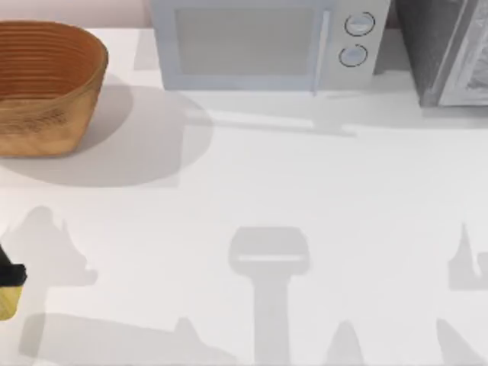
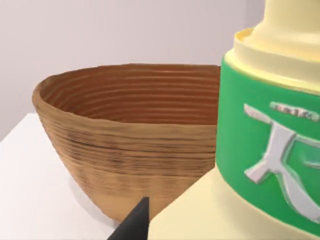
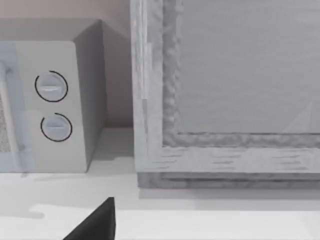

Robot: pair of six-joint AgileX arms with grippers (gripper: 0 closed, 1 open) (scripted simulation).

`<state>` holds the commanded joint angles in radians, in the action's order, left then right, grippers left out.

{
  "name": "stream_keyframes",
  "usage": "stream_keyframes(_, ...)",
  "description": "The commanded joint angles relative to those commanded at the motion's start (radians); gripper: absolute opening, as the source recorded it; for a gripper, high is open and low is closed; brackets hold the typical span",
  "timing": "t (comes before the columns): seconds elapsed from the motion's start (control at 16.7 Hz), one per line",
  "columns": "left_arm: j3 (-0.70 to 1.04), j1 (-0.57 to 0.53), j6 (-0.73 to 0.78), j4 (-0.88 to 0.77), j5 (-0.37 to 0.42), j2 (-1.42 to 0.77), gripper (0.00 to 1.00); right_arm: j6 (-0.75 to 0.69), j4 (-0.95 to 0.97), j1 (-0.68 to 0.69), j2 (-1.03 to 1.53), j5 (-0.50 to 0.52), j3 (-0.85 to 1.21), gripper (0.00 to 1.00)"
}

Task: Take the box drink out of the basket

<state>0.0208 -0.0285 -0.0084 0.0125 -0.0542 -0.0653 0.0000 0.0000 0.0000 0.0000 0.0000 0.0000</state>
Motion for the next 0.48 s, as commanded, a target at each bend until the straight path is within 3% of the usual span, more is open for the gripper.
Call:
stream_keyframes(0.24, 0.095, -0.107, -0.024, 0.065, -0.188, -0.202, 0.0, 0.0, 0.0, 0.0, 0.0, 0.0, 0.0, 1.0)
stream_keyframes(0.48, 0.257, -0.268, -0.05, 0.183, -0.471, -0.496, 0.0, 0.0, 0.0, 0.0, 0.0, 0.0, 0.0, 1.0)
